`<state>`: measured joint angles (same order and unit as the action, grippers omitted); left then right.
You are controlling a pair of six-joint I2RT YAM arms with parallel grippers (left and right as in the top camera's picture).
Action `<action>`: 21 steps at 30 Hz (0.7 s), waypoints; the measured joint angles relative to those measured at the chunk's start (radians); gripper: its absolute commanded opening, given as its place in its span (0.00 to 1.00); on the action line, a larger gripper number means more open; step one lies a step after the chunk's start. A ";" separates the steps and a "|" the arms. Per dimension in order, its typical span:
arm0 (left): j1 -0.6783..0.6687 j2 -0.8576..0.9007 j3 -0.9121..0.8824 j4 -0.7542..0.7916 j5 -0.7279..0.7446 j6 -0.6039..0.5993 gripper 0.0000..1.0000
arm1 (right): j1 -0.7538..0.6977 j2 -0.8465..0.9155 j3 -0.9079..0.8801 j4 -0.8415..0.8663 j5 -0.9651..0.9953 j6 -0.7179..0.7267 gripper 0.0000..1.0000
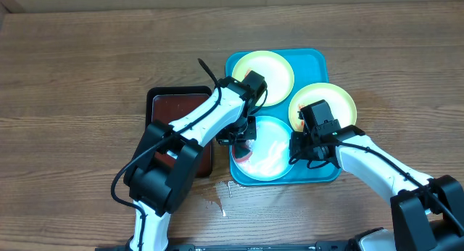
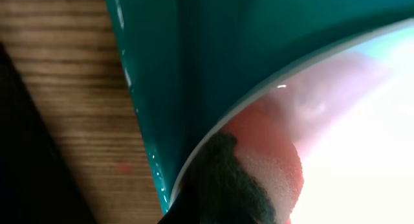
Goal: Clean dirty plates on tray and stack at the side
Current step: 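Scrub the light blue plate with the sponge in the left gripper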
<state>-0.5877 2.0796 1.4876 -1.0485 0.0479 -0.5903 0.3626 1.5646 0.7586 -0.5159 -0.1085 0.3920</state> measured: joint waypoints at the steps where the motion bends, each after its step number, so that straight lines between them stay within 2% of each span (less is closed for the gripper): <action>1: -0.001 0.000 0.000 0.005 0.000 0.012 0.04 | 0.000 0.000 0.000 0.000 -0.001 0.000 0.05; 11: -0.018 0.000 0.000 0.115 0.124 0.153 0.04 | -0.001 0.000 0.000 -0.002 0.010 0.001 0.05; 15: -0.024 0.000 0.001 0.161 0.254 0.166 0.04 | -0.001 0.000 0.000 -0.002 0.011 0.000 0.05; 21: -0.071 0.034 0.002 0.156 0.353 0.155 0.04 | -0.001 0.000 0.000 -0.005 0.011 0.000 0.04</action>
<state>-0.6586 2.1132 1.4891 -0.8928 0.4011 -0.4351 0.3614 1.5642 0.7586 -0.5205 -0.0975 0.3923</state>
